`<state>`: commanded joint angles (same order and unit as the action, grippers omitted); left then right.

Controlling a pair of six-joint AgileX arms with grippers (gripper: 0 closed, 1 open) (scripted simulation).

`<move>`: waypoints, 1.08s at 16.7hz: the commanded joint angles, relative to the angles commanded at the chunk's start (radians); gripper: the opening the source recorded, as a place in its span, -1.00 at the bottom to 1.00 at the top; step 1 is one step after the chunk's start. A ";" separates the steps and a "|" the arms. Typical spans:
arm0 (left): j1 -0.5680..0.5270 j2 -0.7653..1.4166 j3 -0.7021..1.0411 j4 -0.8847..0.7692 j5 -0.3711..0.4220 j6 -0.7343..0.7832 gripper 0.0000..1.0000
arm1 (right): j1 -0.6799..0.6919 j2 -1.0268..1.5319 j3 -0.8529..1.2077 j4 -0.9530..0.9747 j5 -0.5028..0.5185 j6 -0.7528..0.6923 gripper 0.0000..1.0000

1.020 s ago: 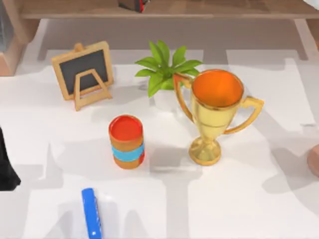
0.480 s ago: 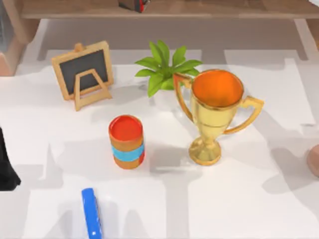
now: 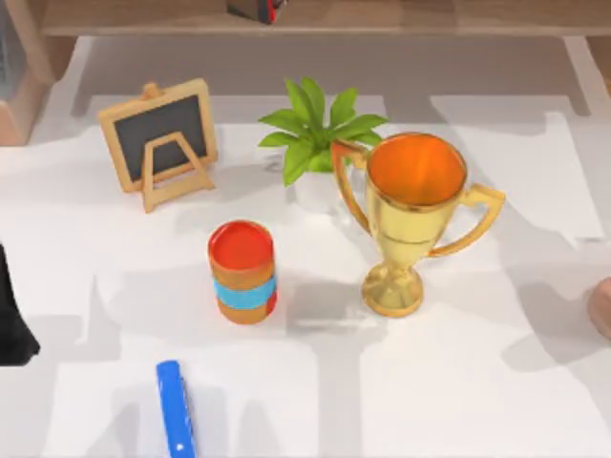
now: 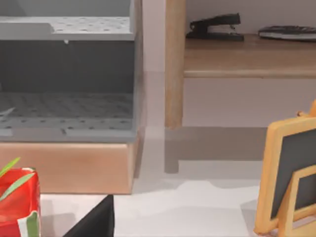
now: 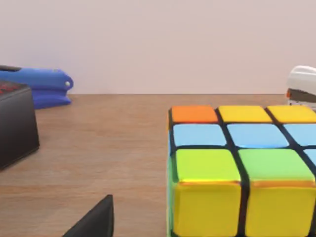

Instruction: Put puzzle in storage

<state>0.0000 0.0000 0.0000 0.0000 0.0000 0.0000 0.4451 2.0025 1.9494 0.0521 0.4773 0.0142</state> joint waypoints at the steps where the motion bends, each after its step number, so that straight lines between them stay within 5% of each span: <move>1: 0.000 0.000 0.000 0.000 0.000 0.000 1.00 | -0.004 0.020 0.022 0.000 -0.004 0.000 1.00; 7: 0.000 0.000 0.000 0.000 0.000 0.000 1.00 | -0.008 0.056 0.048 0.002 -0.007 0.002 1.00; 18: 0.000 0.000 0.000 0.000 0.000 0.000 1.00 | -0.008 0.056 0.048 0.002 -0.007 0.002 -0.66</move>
<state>0.0000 0.0000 0.0000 0.0000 0.0000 0.0000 0.4366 2.0583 1.9977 0.0538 0.4700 0.0158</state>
